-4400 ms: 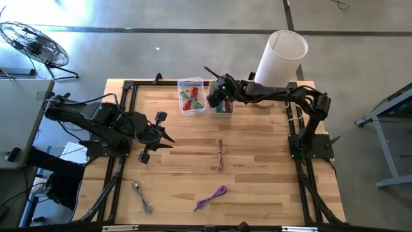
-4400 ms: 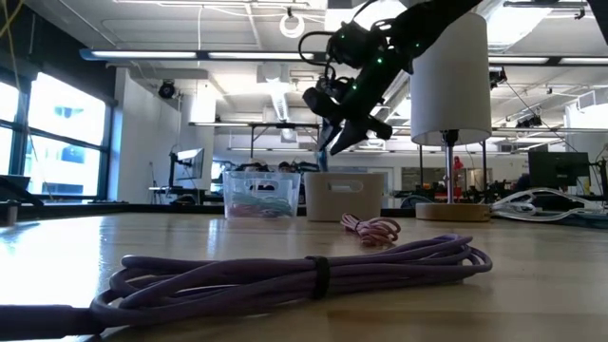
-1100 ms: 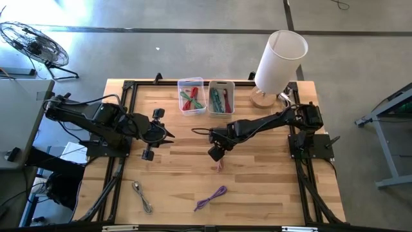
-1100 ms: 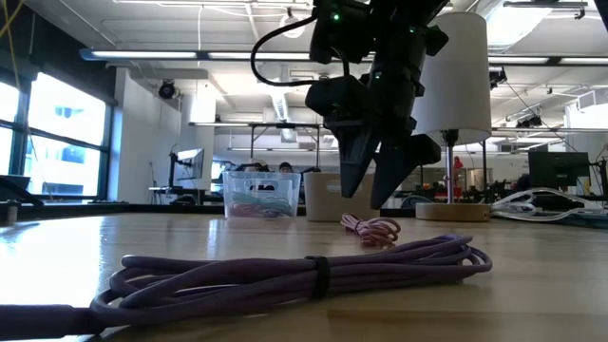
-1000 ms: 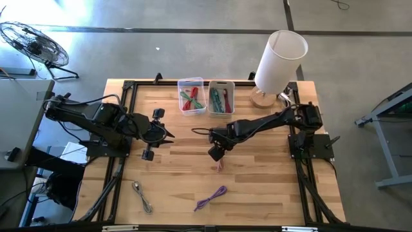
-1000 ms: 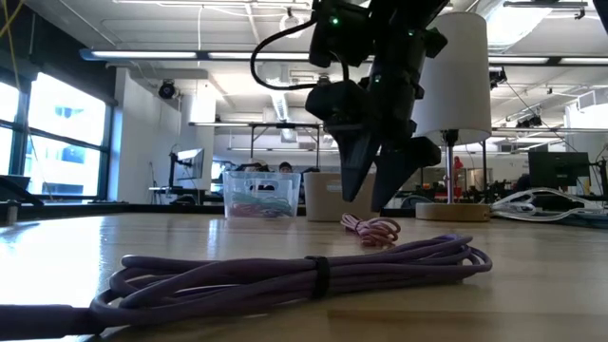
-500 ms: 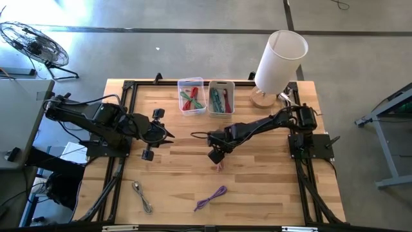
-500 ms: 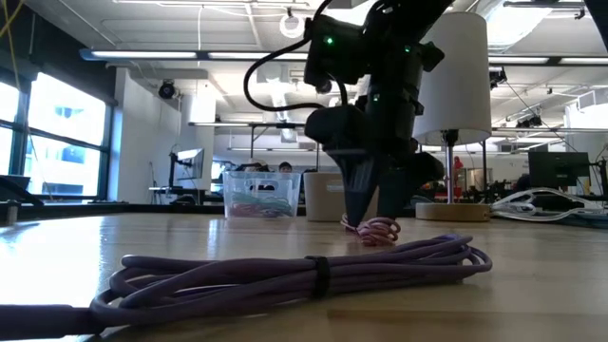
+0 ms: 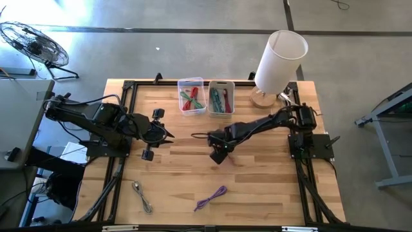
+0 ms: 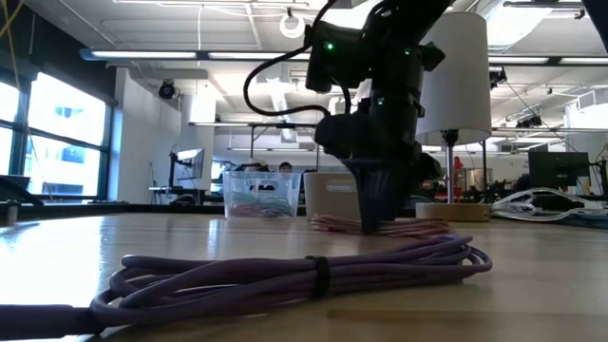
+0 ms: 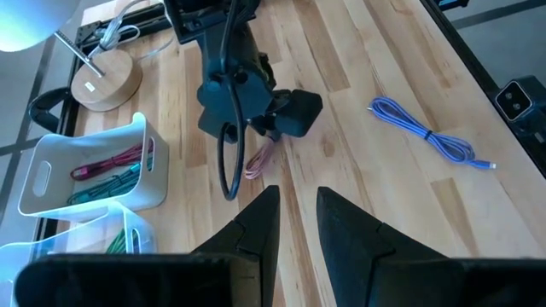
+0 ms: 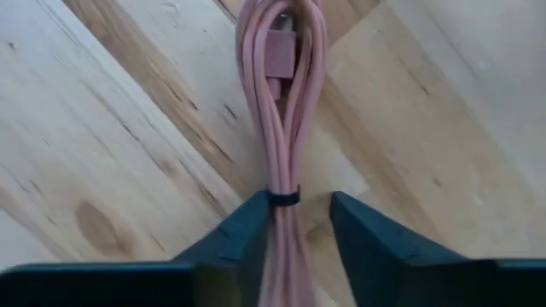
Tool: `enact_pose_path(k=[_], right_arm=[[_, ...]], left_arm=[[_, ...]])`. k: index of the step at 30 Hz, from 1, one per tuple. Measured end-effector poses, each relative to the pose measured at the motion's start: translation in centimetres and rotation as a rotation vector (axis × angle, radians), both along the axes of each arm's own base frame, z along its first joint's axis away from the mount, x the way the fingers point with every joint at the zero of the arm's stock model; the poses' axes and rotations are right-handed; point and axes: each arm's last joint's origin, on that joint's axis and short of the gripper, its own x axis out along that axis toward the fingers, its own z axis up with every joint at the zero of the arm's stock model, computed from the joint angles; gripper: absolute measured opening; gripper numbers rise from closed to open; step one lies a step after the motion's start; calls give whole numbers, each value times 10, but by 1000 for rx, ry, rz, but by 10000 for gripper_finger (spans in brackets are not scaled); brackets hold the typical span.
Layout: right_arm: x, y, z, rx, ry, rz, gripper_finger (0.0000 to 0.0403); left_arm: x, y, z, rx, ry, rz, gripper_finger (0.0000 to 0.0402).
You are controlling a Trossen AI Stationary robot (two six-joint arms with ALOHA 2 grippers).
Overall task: Pick & Place USB Port
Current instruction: Put the pink cable into the transparent bin
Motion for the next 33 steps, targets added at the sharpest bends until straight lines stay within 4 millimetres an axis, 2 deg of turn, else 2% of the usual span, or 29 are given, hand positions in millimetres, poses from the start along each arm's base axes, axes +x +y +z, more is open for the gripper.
enact_pose_path(k=[4,6,14,20,22,25,30,33], right_arm=[[-3,-5,-1,-19,33,56,38],[-4,-6,-1,-27,40,98,17],[-7,-10,0,-16,69,146,14],[-5,0,19,-7,-53,203,14],[-7,5,38,-7,-123,216,7],[-14,16,83,-18,-280,245,6],[-44,33,157,-104,-547,297,6],[-68,40,200,-174,-724,322,6]], left_arm=[[0,0,0,-3,1,-4,78],[0,-1,0,-12,3,-14,78],[0,-1,0,-19,4,-18,78],[7,-4,10,-122,-111,-37,78],[9,-6,15,-122,-161,-82,78],[9,-7,17,-111,-182,-115,78],[10,-6,18,-89,-201,-103,78],[10,-3,19,-27,-222,-10,83]])
